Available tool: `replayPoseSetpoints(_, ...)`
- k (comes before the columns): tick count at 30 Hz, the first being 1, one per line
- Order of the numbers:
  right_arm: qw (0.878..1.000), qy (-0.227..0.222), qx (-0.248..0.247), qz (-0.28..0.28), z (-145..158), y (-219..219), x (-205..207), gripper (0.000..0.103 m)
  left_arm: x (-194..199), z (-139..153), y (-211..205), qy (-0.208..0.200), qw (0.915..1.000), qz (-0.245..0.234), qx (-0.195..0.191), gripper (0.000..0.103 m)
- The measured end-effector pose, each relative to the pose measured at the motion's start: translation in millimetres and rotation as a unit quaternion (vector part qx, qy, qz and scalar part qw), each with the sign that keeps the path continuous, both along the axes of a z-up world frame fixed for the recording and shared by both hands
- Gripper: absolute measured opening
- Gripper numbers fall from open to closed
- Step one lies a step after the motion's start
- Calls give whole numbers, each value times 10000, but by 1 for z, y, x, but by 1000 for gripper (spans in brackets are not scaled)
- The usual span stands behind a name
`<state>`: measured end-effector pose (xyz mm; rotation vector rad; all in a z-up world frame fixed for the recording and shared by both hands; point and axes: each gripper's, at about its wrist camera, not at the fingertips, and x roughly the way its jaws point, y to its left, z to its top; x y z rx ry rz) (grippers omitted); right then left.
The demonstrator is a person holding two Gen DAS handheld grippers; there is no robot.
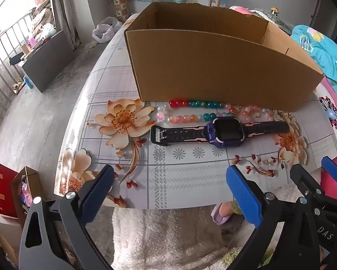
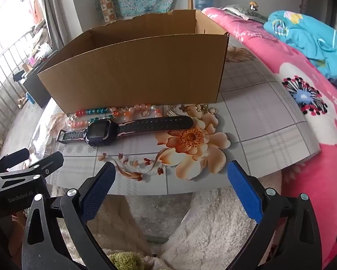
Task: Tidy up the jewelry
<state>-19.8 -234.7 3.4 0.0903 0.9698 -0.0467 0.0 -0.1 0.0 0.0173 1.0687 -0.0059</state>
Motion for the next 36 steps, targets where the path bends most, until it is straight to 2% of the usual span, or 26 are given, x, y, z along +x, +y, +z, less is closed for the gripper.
replayPoseSetpoints(14, 9999, -55, -85, -29, 13, 0, 2, 95, 0, 0, 0, -19, 10000, 8, -14, 97)
replayPoseSetpoints(36, 9999, -97, -88, -50, 14, -1, 1, 95, 0, 4, -7, -15, 10000, 0, -53, 97)
